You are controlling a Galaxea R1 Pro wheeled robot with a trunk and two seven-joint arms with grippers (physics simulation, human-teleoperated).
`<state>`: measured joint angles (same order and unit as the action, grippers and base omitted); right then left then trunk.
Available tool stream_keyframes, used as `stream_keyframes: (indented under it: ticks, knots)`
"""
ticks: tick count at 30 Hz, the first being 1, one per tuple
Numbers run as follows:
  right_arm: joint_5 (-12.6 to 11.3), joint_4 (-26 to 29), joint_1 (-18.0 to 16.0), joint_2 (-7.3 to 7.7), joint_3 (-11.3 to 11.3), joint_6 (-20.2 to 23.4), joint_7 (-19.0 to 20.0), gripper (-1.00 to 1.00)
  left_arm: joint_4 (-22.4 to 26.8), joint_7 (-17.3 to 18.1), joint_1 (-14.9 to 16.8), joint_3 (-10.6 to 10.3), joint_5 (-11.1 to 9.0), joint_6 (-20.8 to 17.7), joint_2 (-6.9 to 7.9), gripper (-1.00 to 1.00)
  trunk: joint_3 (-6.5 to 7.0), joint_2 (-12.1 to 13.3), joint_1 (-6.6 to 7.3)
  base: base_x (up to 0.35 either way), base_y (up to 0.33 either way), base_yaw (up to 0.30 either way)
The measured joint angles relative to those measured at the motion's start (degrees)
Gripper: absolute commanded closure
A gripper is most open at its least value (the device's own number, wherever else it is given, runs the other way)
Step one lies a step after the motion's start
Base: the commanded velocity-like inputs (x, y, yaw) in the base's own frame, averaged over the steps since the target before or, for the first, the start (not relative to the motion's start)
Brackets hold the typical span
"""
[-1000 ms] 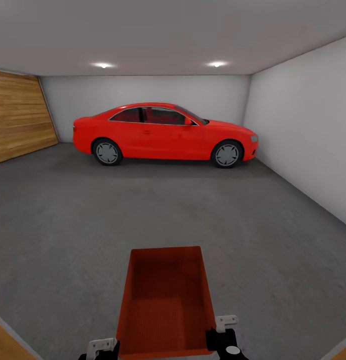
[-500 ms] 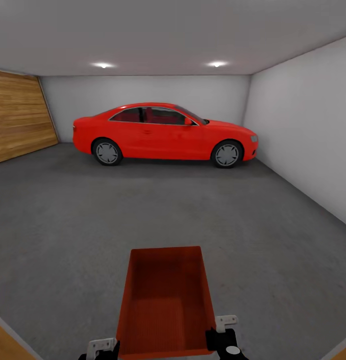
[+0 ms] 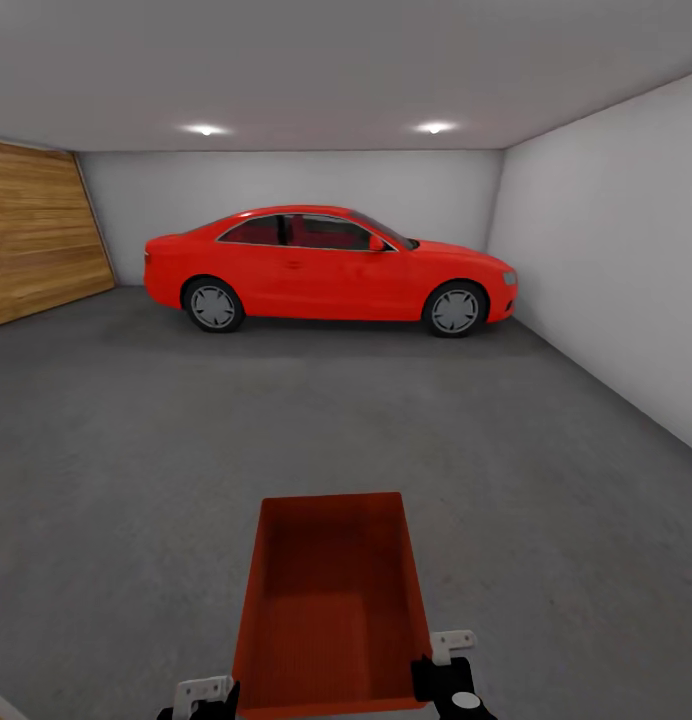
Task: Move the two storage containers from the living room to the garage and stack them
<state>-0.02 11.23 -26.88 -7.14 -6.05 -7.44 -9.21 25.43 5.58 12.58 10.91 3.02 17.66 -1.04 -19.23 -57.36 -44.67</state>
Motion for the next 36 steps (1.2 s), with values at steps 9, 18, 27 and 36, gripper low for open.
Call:
stream_keyframes:
  ticks: [9, 18, 27, 36]
  knots:
    - [0.01, -0.06, 0.0, -0.01, 0.05, 0.0, 0.0, 1.0, -0.01, -0.01, 0.0, 0.0, 0.0, -0.02, 0.0, 1.0, 0.0, 0.0, 0.0, 0.016, 0.0, 0.0]
    - [0.02, -0.02, 0.0, -0.01, 0.01, 0.0, -0.01, 1.0, -0.02, -0.01, 0.0, 0.0, 0.0, -0.02, 0.01, 1.0, 0.0, 0.0, 0.0, 0.119, 0.0, 0.0]
    - [0.02, -0.04, 0.0, -0.01, 0.03, 0.0, -0.01, 1.0, -0.02, -0.01, 0.0, -0.02, 0.0, -0.01, 0.01, 1.0, 0.0, 0.0, 0.0, 0.013, 0.002, 0.0]
    - [0.0, -0.05, 0.0, 0.0, 0.03, 0.0, 0.0, 1.0, -0.02, -0.01, 0.0, 0.0, 0.0, -0.02, -0.01, 1.0, 0.0, 0.0, 0.0, 0.035, 0.033, 0.0]
